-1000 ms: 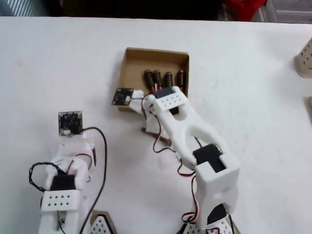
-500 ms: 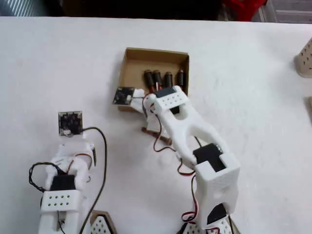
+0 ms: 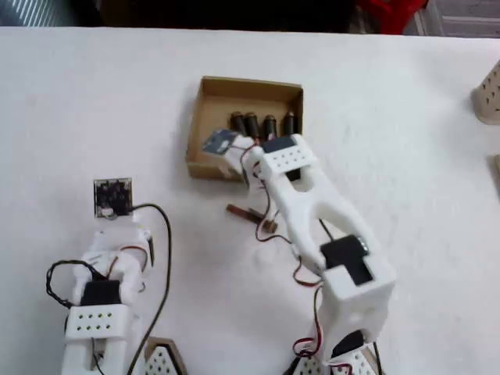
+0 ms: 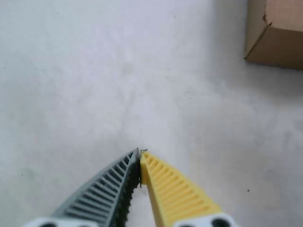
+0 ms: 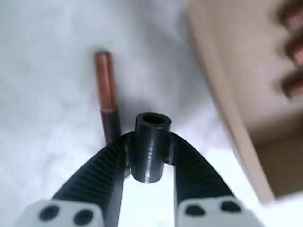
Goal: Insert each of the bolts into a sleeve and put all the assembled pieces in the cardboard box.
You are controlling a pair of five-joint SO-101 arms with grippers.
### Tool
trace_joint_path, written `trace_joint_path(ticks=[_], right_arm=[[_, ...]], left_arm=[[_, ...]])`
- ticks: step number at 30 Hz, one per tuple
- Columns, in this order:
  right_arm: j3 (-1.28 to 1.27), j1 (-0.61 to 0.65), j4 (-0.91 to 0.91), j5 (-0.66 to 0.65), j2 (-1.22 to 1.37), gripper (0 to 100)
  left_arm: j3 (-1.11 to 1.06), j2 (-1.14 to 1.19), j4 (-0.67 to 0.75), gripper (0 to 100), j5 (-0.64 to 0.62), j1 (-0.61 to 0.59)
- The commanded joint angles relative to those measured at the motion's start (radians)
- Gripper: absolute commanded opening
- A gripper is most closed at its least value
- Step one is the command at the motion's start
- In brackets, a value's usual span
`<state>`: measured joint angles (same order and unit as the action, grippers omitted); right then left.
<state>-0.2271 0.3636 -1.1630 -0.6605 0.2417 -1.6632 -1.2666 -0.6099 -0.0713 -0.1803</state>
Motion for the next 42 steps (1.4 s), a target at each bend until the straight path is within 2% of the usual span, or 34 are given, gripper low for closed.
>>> trace_joint_path(ticks=[1,9,12,16,20,24,31,34,39,42], right_arm=[[-0.080,-0.058,0.004,0.133,-0.202,1.6],[-0.282,-0.199,0.001,0.381,-0.455,1.6],[-0.344,-0.268,0.001,0.431,-0.519,1.6],[-0.431,-0.369,0.005,0.471,-0.581,1.6],[-0.522,-0.464,0.005,0.493,-0.624,1.6],[-0.578,-0.568,0.007,0.486,-0.671,1.6],[-0.611,-0.740,0.007,0.485,-0.711,1.7],[-0.644,-0.773,0.021,0.482,-0.710,1.7],[-0.726,-0.839,0.130,0.384,-0.710,1.7],[-0.764,-0.868,0.182,0.370,-0.710,1.7]], left_arm=[[0.006,-0.012,0.012,2,0.008,0.007],[0.009,-0.012,-0.008,2,0.011,0.007],[0.037,-0.012,-0.068,2,0.069,0.012],[0.091,-0.012,-0.180,2,0.153,0.013],[0.114,-0.007,-0.227,2,0.187,0.015],[0.158,-0.004,-0.325,2,0.219,0.073],[0.195,0.013,-0.331,2,0.230,0.087],[0.288,0.137,-0.339,2,0.227,0.113],[0.545,0.527,-0.341,2,0.242,0.137],[0.683,0.739,-0.341,2,0.381,0.180]])
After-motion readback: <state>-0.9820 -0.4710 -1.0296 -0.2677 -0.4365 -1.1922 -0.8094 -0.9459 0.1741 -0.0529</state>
